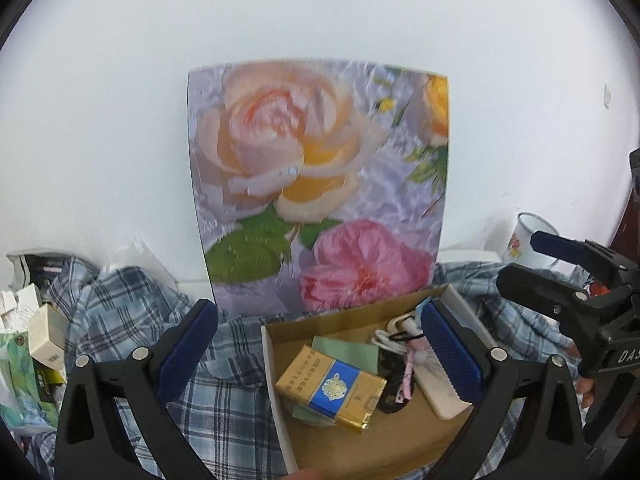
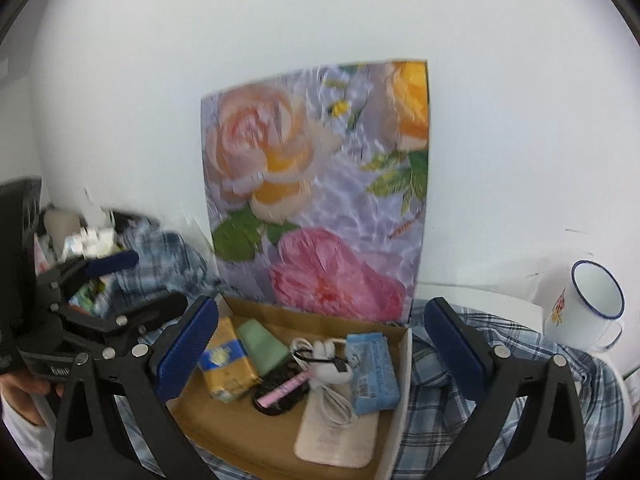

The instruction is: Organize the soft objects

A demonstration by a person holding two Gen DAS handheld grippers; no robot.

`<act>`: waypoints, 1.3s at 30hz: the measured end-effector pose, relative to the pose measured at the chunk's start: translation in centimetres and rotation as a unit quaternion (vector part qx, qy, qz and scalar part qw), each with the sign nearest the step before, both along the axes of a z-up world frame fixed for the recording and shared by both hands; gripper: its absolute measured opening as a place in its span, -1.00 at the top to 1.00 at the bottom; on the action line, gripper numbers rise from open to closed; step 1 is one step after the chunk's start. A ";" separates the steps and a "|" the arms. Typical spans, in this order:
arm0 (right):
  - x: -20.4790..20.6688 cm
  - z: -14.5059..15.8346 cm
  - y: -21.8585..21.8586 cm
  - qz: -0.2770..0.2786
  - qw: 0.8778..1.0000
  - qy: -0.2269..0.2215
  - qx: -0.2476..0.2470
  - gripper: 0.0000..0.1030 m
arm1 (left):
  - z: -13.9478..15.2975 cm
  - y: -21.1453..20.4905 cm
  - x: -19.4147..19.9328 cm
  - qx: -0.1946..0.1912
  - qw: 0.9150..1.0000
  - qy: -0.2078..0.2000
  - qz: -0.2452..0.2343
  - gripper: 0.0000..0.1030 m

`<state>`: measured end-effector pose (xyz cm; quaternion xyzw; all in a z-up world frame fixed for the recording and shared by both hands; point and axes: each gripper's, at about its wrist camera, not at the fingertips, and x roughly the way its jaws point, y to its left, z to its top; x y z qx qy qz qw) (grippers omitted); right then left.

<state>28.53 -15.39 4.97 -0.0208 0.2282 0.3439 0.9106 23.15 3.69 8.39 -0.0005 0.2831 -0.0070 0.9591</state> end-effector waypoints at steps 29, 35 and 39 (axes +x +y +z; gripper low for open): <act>-11.7 10.5 -4.3 -0.030 0.986 -0.163 0.011 -1.00 | 11.4 -3.2 -10.8 0.002 0.990 -0.141 -0.008 -0.99; -14.1 10.9 -5.3 -0.035 0.982 -0.184 0.011 -1.00 | 12.3 -4.3 -13.4 0.025 0.987 -0.158 -0.005 -0.99; -15.9 10.0 -5.9 -0.027 0.982 -0.185 0.002 -1.00 | 11.5 -4.9 -15.3 0.030 0.986 -0.163 -0.004 -0.99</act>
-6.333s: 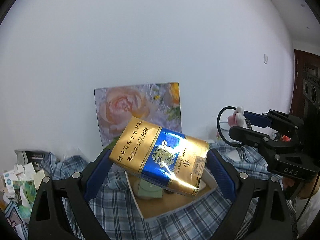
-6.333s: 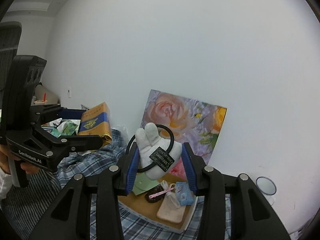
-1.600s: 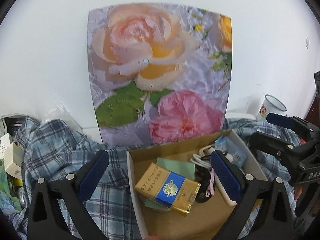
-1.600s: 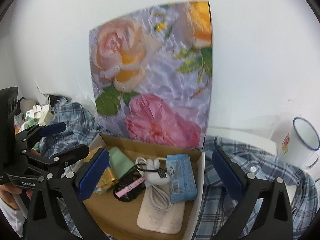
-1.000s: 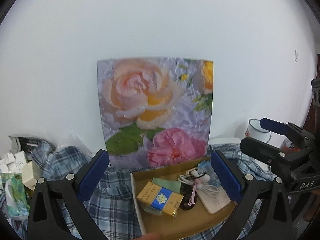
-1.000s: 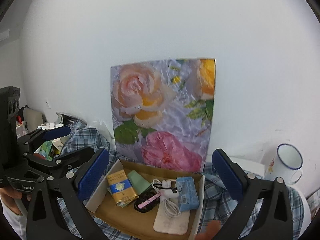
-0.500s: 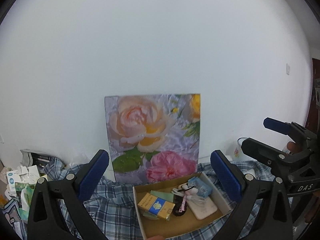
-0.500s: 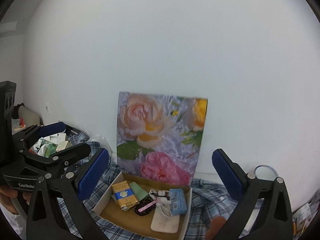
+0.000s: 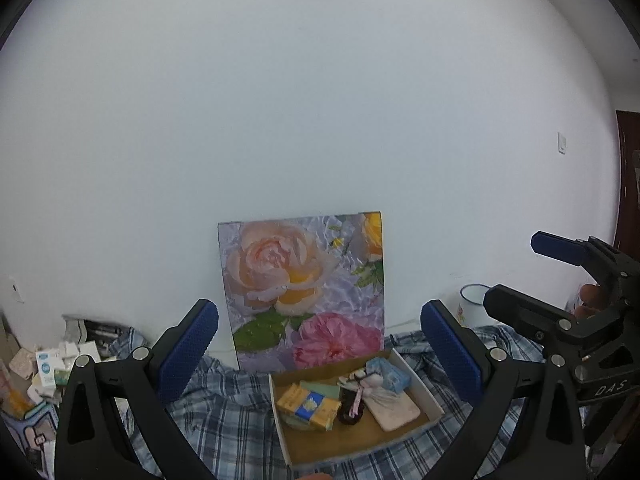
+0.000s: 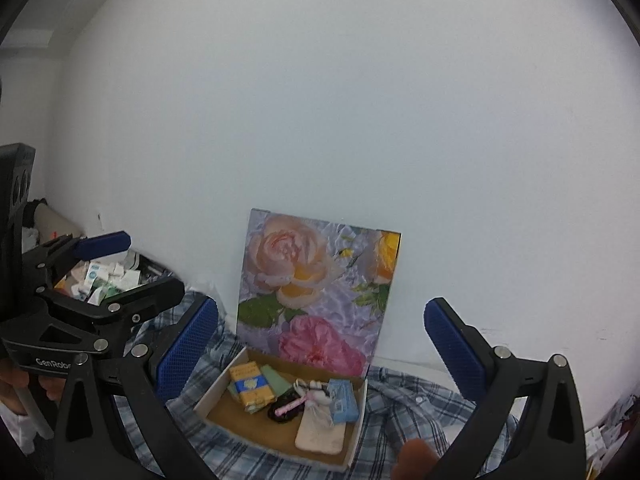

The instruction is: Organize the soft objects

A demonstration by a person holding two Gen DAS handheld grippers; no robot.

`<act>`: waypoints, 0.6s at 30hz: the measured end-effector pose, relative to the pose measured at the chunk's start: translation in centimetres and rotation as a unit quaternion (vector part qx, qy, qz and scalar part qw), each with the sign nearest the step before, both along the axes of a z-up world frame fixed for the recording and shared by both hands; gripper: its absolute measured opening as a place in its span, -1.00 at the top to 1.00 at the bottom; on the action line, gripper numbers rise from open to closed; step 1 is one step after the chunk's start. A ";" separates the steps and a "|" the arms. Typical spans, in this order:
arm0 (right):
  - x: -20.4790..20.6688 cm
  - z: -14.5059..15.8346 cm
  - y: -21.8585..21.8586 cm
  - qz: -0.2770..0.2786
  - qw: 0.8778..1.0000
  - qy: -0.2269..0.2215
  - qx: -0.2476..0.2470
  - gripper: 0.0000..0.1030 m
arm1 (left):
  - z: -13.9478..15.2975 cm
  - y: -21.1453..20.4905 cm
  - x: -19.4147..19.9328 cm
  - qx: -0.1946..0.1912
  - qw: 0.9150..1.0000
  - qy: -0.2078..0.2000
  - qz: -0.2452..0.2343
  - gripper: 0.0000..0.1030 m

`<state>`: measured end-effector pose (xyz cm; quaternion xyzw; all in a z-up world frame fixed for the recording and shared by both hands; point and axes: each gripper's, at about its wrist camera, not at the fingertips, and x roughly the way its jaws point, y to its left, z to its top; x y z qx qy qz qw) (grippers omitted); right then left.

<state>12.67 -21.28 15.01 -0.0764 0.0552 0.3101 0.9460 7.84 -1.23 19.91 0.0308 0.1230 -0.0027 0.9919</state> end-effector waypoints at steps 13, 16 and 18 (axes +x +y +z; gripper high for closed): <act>-4.9 -5.7 -0.7 0.011 1.000 0.003 -0.015 -1.00 | -4.9 -0.8 -5.3 0.001 1.000 0.018 0.019 -0.99; -5.2 -6.7 -0.5 0.020 1.000 0.001 -0.012 -1.00 | -6.2 -0.4 -5.4 -0.011 0.999 0.034 0.013 -0.99; -5.3 -7.5 -0.3 0.023 1.000 0.002 -0.009 -1.00 | -7.2 0.2 -5.5 -0.027 0.998 0.051 0.005 -0.99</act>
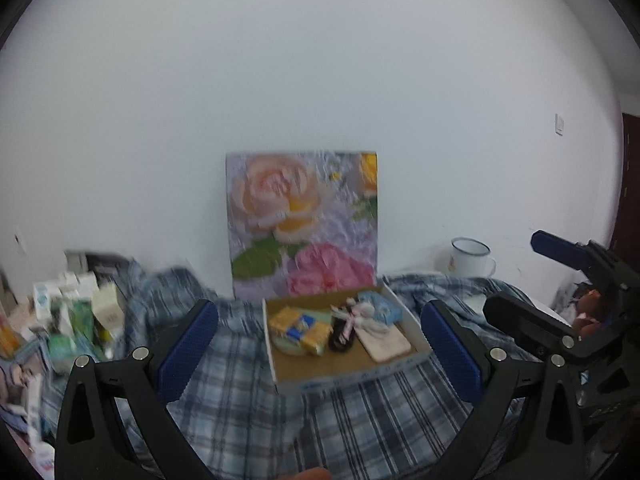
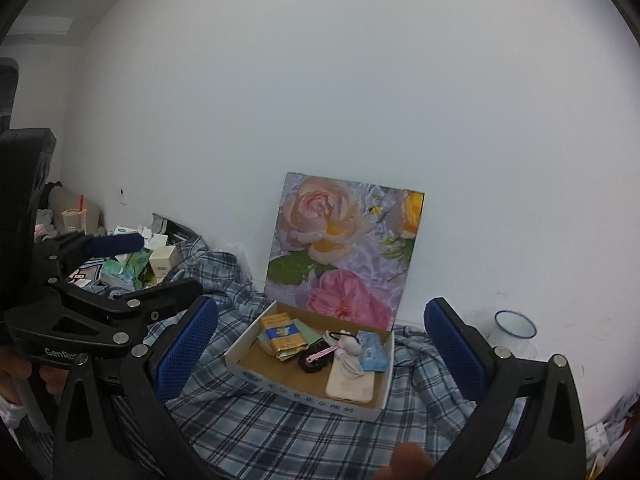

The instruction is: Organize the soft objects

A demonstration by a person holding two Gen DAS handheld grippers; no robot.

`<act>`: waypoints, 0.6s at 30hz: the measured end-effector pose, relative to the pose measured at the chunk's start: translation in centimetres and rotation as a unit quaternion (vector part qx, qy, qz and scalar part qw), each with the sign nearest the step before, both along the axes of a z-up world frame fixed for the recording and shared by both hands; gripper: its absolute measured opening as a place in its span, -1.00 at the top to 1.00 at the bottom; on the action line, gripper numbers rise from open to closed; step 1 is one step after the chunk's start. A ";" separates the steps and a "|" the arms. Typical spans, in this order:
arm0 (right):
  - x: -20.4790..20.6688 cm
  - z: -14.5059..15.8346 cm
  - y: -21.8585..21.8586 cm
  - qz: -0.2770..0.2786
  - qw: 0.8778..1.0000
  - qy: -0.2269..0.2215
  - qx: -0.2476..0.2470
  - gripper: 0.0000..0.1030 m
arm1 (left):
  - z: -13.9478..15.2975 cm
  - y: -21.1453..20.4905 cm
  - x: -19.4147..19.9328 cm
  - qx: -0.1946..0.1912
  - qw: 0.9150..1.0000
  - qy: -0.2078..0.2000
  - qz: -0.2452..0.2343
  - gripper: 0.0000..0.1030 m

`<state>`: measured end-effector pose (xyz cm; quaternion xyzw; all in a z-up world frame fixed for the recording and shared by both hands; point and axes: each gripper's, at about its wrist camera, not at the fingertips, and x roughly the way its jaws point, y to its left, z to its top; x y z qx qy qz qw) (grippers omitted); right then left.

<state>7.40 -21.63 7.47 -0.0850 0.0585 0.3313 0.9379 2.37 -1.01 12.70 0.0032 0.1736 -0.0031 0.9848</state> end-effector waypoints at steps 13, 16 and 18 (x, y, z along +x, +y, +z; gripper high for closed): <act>1.5 -7.4 0.6 0.030 0.996 0.073 -0.030 -1.00 | -7.1 1.5 0.8 0.009 0.998 0.061 0.004 -0.99; 1.8 -8.4 1.0 0.026 0.996 0.069 -0.040 -1.00 | -8.5 1.5 1.3 0.020 0.998 0.066 0.013 -0.99; 2.1 -9.0 1.2 0.025 0.996 0.071 -0.042 -1.00 | -9.1 1.7 1.6 0.019 0.997 0.073 0.014 -0.99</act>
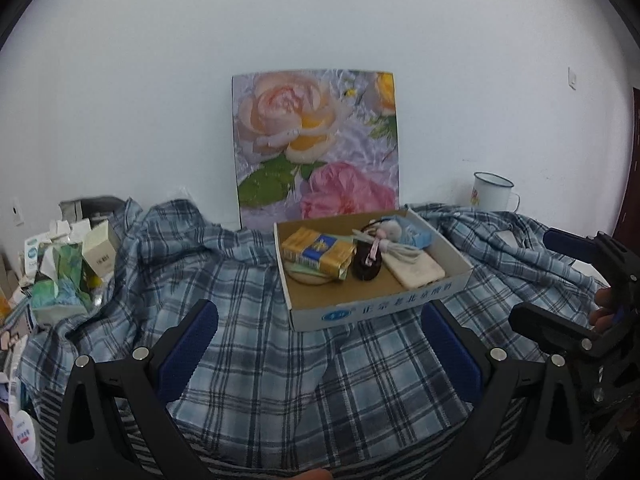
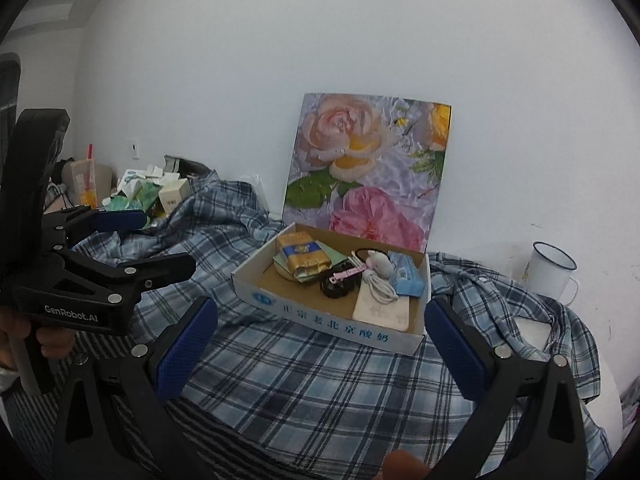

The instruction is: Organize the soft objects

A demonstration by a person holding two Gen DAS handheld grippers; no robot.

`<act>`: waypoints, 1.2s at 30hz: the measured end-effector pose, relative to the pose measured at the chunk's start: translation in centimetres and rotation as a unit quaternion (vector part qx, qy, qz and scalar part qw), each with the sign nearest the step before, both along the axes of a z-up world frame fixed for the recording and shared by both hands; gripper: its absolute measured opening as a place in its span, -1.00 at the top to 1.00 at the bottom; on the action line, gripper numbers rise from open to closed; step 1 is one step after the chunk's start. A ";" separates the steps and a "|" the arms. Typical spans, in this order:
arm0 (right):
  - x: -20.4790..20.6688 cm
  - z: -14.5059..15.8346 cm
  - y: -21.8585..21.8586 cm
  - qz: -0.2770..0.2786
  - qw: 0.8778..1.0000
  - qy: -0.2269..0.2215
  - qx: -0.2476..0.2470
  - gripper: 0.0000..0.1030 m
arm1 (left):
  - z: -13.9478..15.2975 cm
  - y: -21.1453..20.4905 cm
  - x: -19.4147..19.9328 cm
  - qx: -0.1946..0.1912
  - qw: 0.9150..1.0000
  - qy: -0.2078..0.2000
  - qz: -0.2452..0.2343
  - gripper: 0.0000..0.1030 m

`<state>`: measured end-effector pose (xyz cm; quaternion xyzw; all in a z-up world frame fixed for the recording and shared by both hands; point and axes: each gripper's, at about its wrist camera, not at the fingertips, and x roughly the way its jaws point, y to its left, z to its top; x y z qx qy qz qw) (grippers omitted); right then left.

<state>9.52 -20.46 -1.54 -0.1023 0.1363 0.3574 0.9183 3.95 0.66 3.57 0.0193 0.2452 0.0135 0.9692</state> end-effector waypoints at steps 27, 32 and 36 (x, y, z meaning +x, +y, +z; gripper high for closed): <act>4.6 -4.6 1.2 -0.029 0.995 0.088 -0.039 -1.00 | -4.8 0.7 3.0 0.012 0.997 0.075 0.024 -0.99; 4.7 -4.6 1.3 -0.030 0.995 0.089 -0.039 -1.00 | -4.9 0.5 3.0 0.018 0.997 0.076 0.021 -0.99; 4.8 -4.7 1.3 -0.031 0.994 0.093 -0.038 -1.00 | -4.9 0.5 2.9 0.019 0.997 0.076 0.020 -0.99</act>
